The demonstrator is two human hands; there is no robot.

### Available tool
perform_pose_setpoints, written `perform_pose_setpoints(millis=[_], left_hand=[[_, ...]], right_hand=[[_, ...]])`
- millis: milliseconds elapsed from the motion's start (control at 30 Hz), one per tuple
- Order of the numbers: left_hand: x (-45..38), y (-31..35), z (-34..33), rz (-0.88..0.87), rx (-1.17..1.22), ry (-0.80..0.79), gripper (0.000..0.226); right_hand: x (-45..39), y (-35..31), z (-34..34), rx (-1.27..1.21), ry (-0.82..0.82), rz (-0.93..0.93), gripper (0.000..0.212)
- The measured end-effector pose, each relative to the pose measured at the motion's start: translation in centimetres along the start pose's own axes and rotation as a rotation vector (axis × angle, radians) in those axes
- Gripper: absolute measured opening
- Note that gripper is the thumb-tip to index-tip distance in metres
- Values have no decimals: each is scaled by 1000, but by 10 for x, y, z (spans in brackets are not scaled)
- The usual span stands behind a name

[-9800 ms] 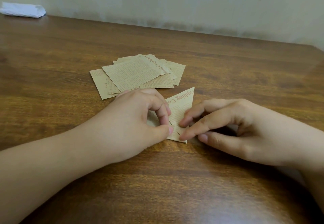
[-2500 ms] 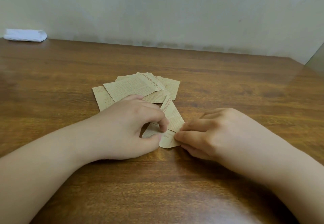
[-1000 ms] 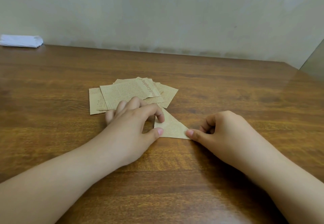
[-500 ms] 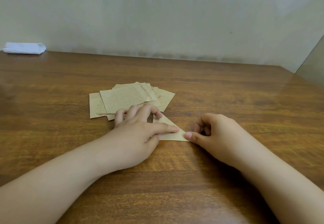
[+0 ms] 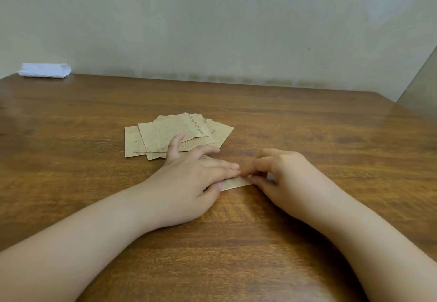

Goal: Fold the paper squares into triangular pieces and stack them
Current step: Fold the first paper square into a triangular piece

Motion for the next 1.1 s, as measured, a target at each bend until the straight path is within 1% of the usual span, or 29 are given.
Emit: perform_pose_setpoints(millis=[67, 200, 267, 367, 500, 567, 633, 667, 733, 800, 900, 1033, 1100], left_hand=[[0, 1, 1, 12, 6, -13, 53], [0, -3, 1, 7, 12, -35, 52], [0, -4, 2, 10, 31, -39, 48], [-1, -6, 4, 22, 54, -61, 42], [-2, -11, 2, -2, 85, -75, 47], [-2, -11, 3, 9, 122, -69, 44], [-2, -11, 6, 40, 156, -69, 37], [-2, -11, 7, 49, 166, -69, 39], [-3, -10, 8, 52, 162, -56, 43], [-4, -9, 8, 47, 155, -12, 43], [-3, -10, 5, 43, 176, 65, 38], [-2, -16, 6, 98, 210, 99, 32], [-1, -18, 7, 96, 226, 111, 29]], right_hand=[[3, 4, 5, 33, -11, -1, 21], [7, 8, 14, 131, -124, 66, 31], [9, 11, 18, 137, -162, 71, 36], [10, 17, 22, 139, -191, 78, 38], [13, 20, 26, 97, -254, 83, 34], [13, 20, 28, -38, -194, 40, 25], [10, 16, 26, -152, -54, -35, 8], [8, 12, 23, -169, -6, -73, 4], [1, 1, 12, -169, 24, -118, 11], [-5, -12, 3, -161, 7, -130, 15], [-11, -22, -5, -169, -6, -178, 19], [-12, -26, -7, -186, -26, -204, 28], [-12, -30, -7, -183, -37, -213, 31]])
Point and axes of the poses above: each hand's wrist, its own x-axis away from the middle knuckle, its own z-axis out of the back of the hand, y = z × x, the point moved 1 cm from there along -x, towards the middle knuckle, and after that the axes turned 13 degrees about x, right-handed, at the moved point
